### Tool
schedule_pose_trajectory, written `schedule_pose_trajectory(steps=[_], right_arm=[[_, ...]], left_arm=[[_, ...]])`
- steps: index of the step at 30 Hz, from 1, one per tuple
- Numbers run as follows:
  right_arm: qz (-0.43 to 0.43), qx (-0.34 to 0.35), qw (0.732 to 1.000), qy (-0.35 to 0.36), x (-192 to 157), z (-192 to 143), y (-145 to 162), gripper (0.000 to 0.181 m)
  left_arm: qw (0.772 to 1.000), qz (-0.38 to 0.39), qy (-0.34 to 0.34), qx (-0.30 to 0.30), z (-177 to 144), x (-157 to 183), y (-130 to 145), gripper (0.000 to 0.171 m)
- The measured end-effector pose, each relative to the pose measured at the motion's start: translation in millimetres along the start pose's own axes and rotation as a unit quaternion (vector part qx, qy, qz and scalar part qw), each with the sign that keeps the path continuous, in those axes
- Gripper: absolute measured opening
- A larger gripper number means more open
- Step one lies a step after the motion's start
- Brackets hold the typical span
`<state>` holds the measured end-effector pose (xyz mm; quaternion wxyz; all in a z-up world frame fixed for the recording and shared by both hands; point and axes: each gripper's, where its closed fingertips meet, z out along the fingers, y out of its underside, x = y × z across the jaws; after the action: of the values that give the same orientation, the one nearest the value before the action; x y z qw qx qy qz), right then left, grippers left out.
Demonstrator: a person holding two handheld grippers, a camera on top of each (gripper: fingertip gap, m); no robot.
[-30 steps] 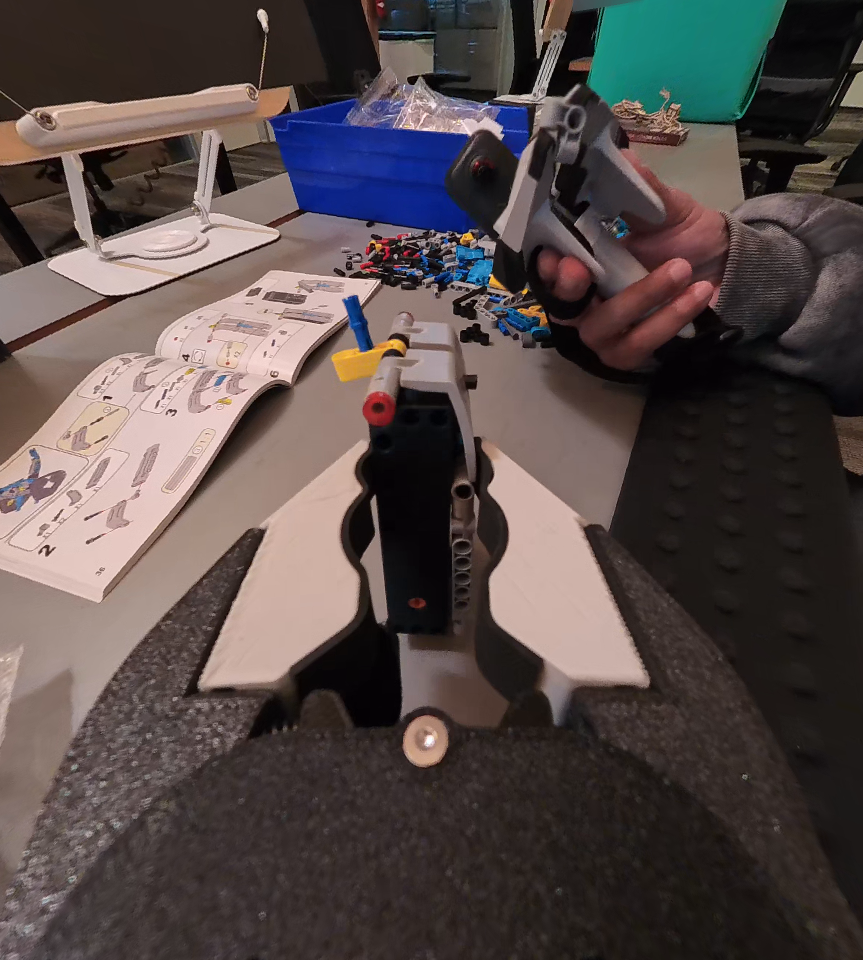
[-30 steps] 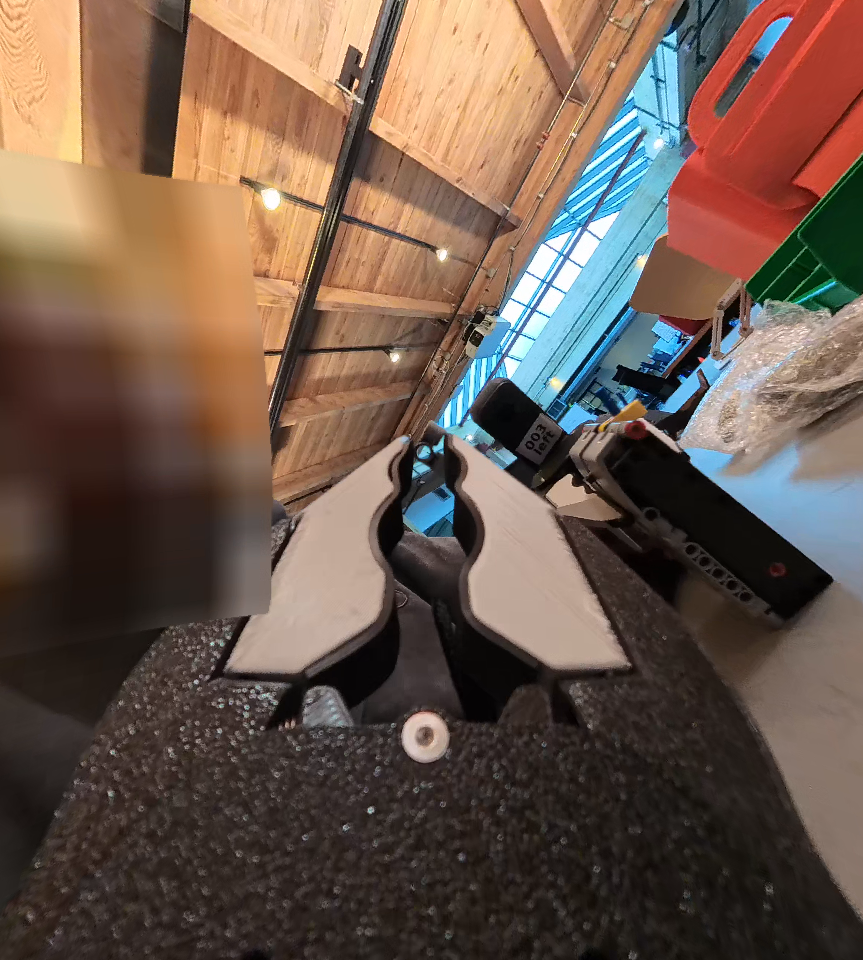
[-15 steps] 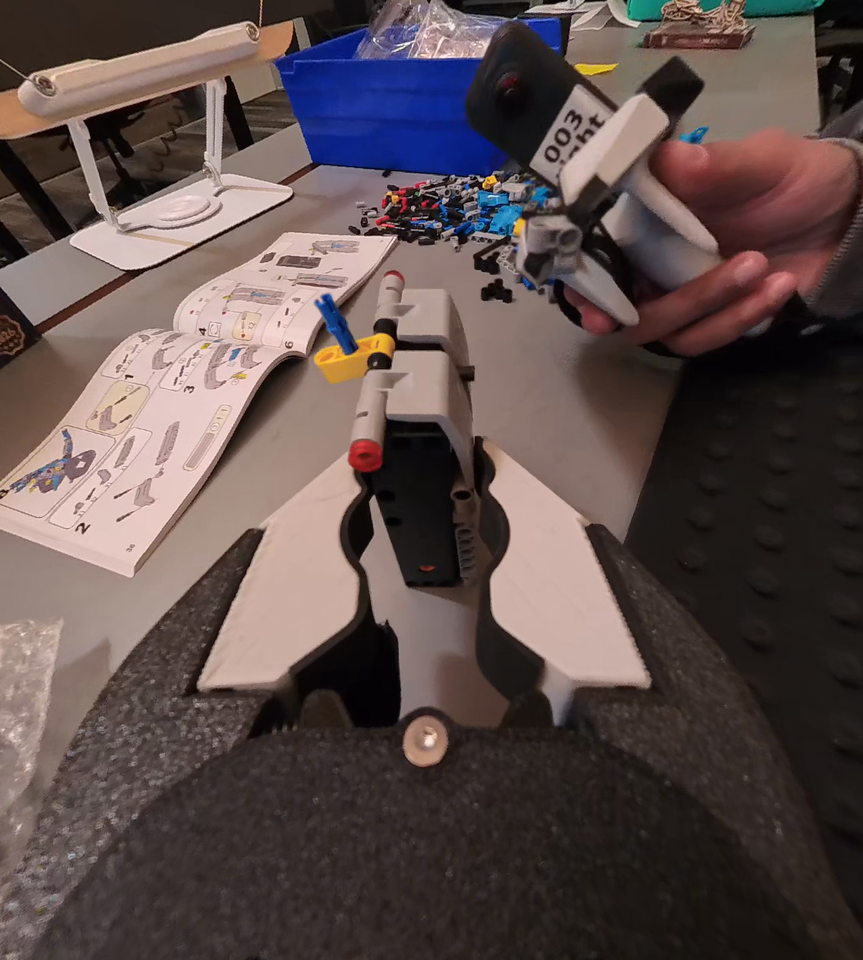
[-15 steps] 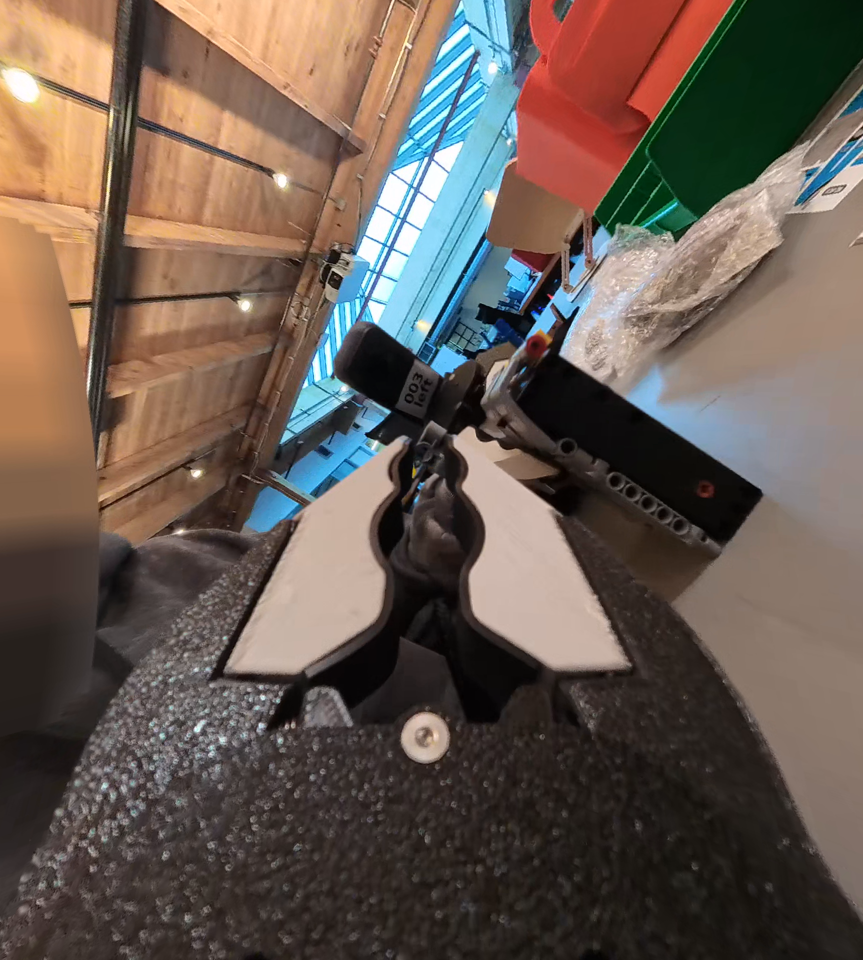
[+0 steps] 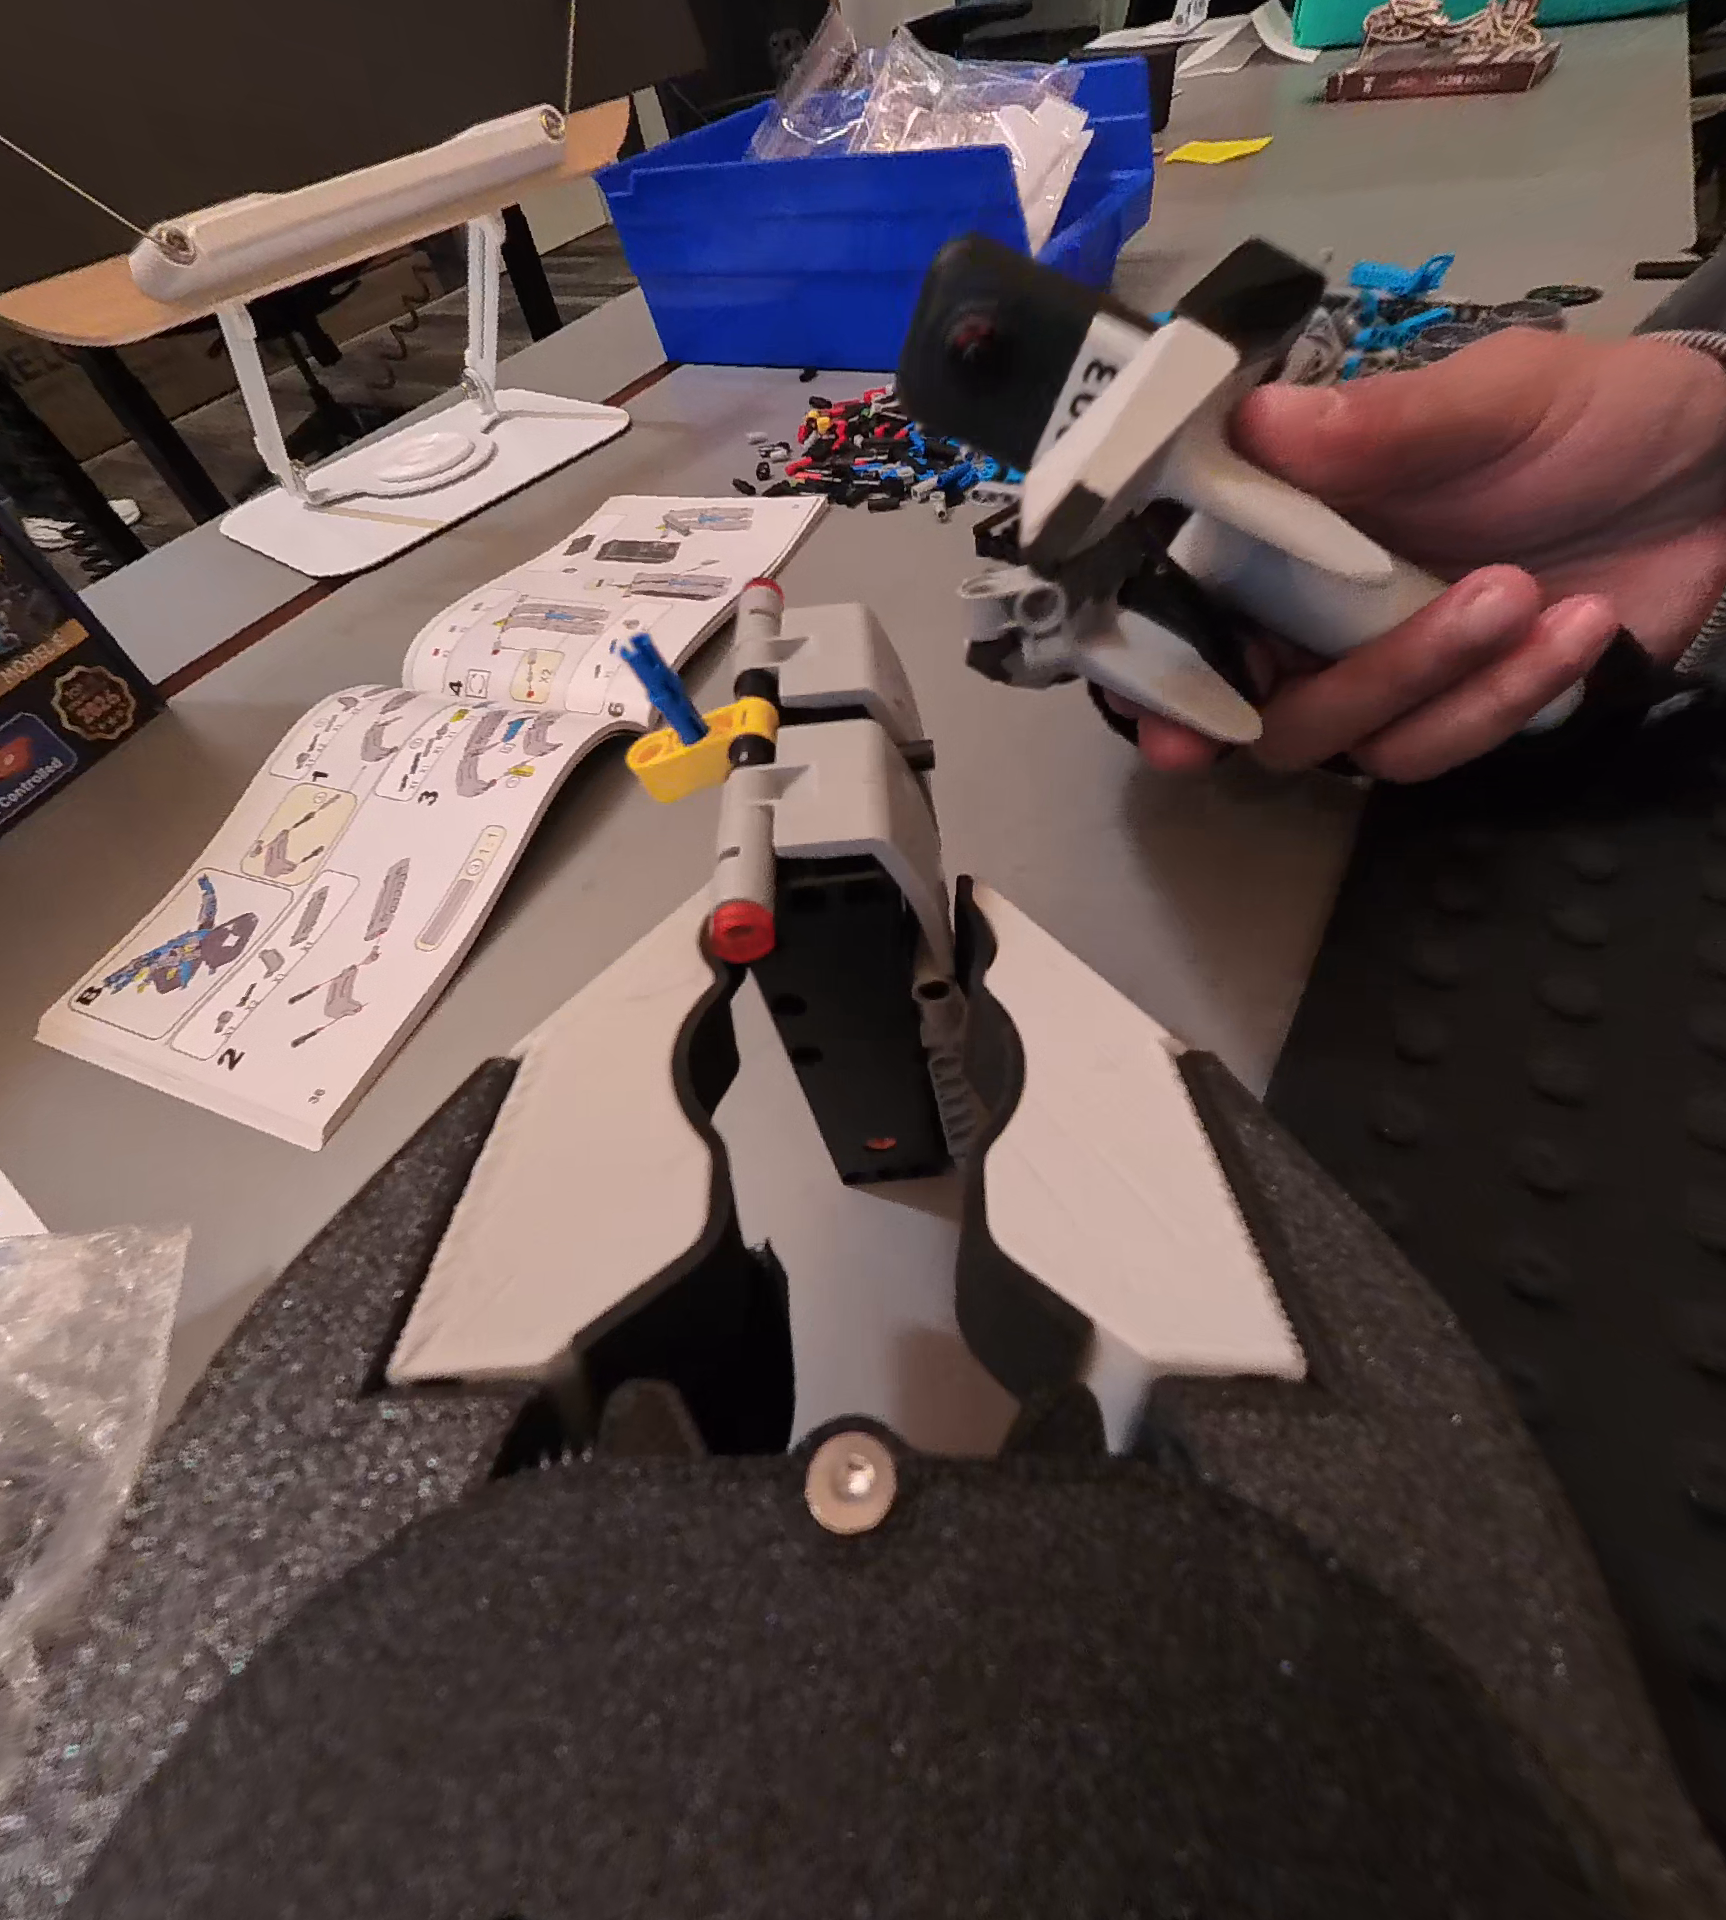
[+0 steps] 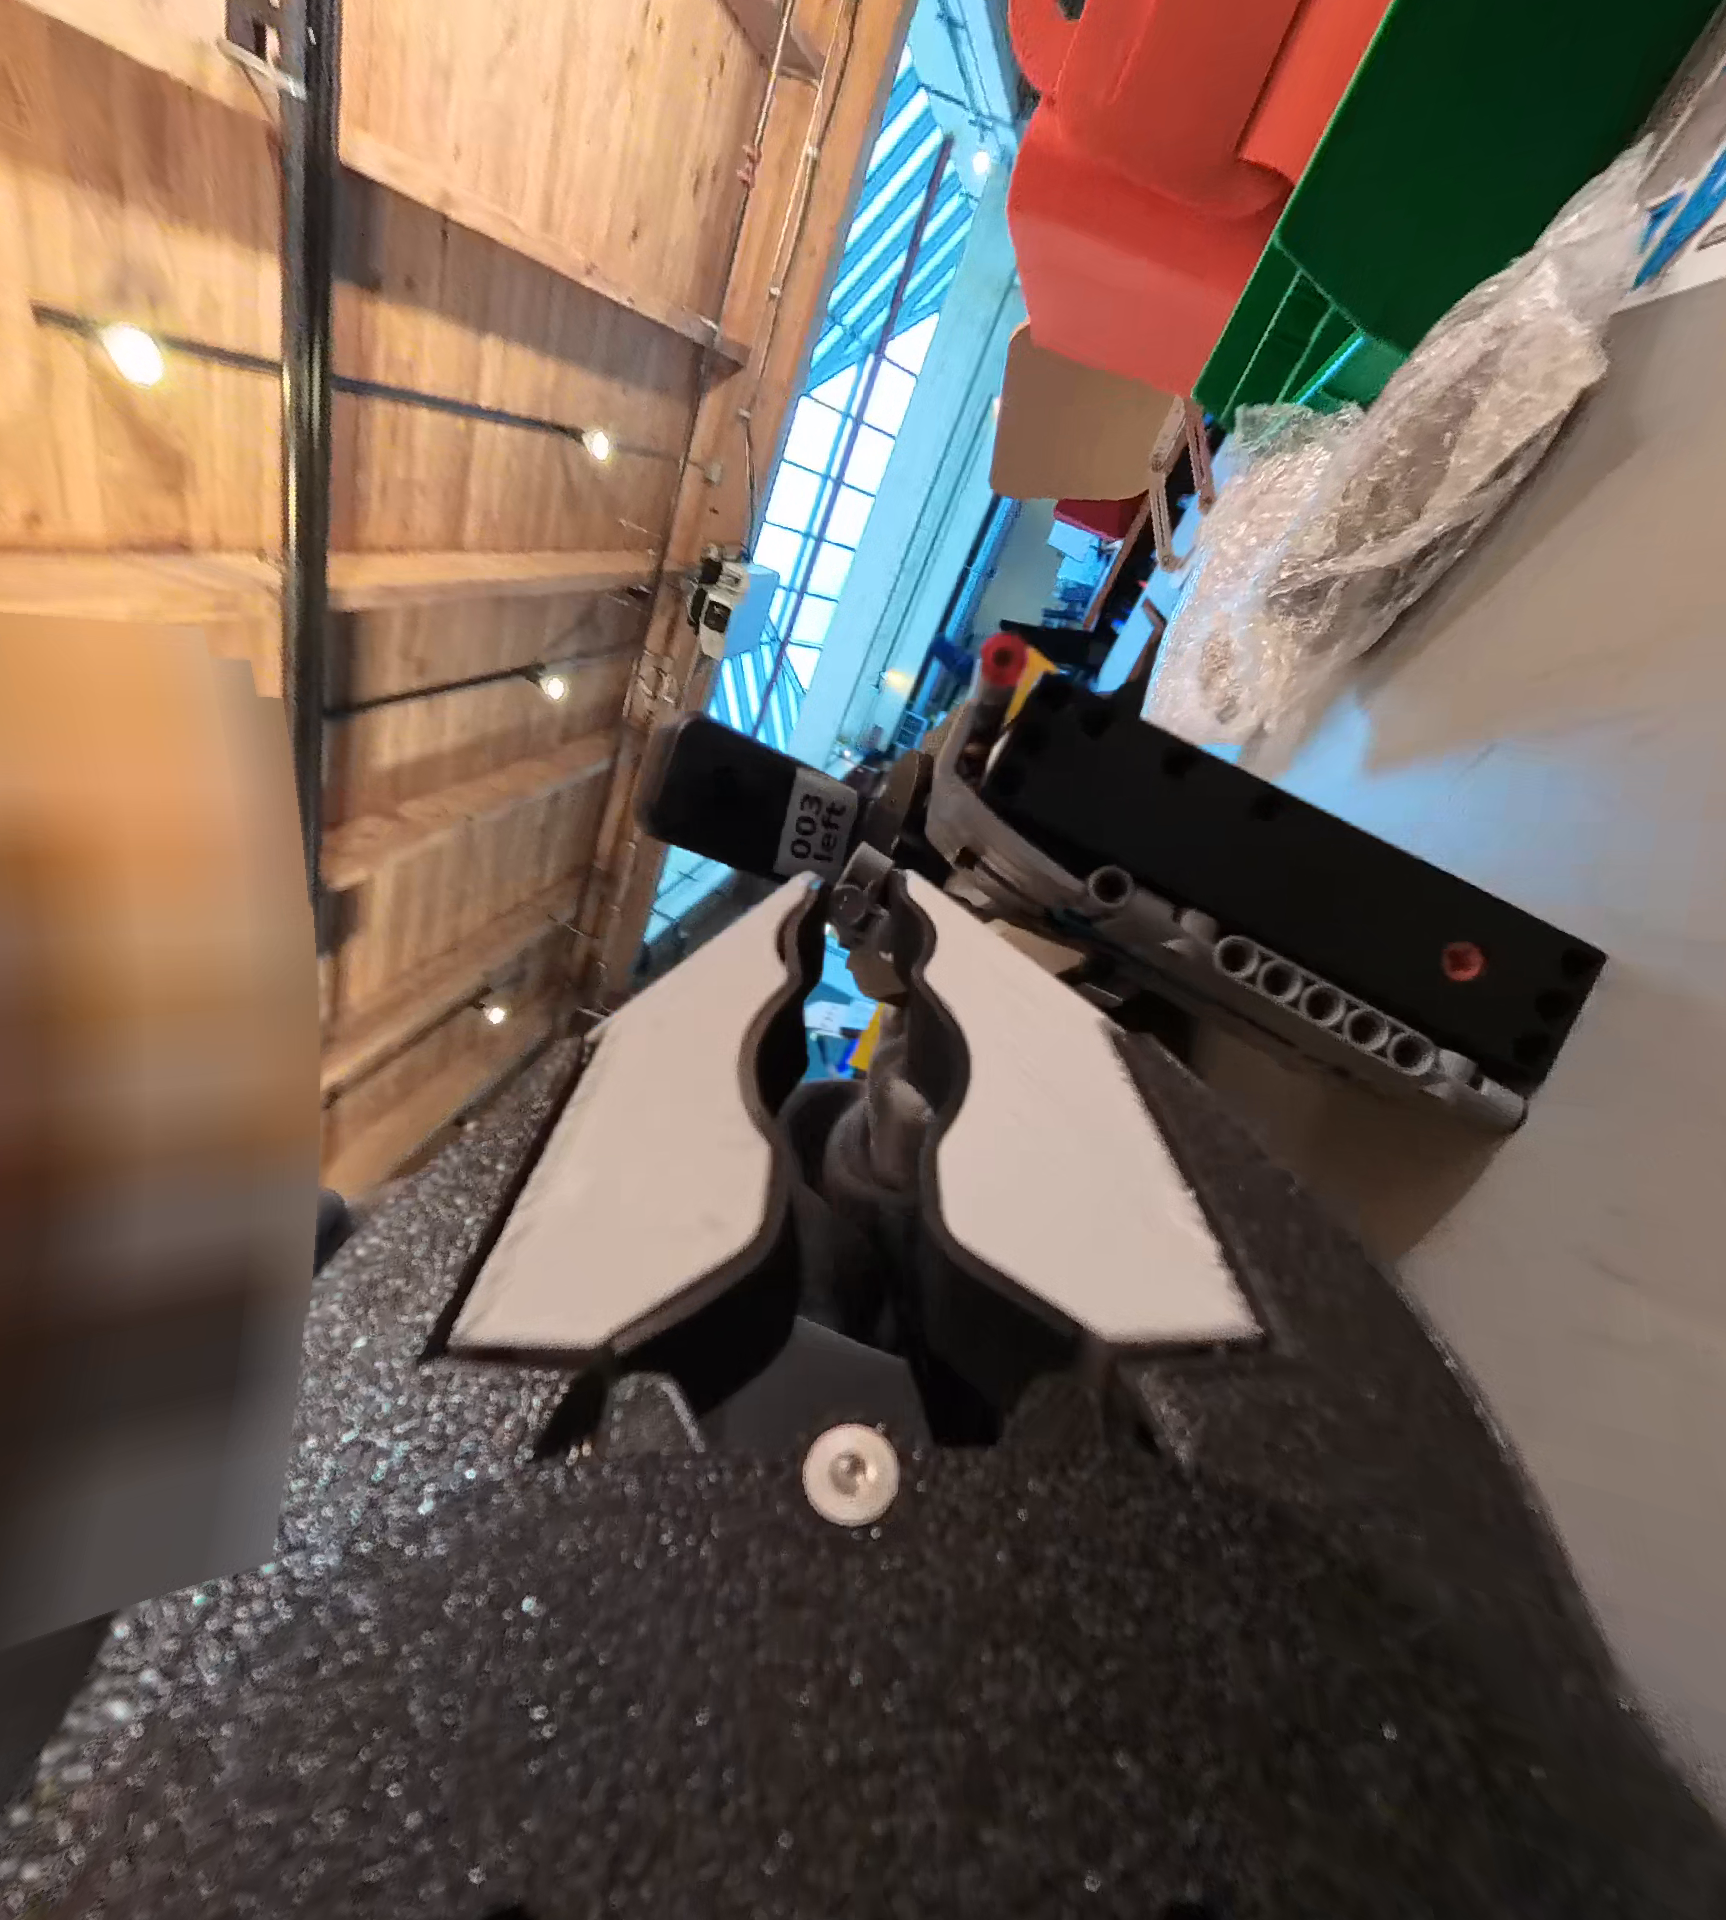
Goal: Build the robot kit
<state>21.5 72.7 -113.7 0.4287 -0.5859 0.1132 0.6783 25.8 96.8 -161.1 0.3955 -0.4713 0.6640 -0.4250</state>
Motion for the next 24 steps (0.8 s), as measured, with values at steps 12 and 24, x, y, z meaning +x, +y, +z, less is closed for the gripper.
schedule_pose_trajectory(steps=[12,24], right_arm=[[-0.021,-0.028,0.999,0.0,-2,9,9,0.01],[-0.001,-0.066,0.996,-0.068,-24,17,20,0.009]], left_arm=[[0.999,-0.016,0.004,0.032,-10,-3,-8,0.066],[0.99,0.094,0.004,0.104,-64,31,-58,0.055]])
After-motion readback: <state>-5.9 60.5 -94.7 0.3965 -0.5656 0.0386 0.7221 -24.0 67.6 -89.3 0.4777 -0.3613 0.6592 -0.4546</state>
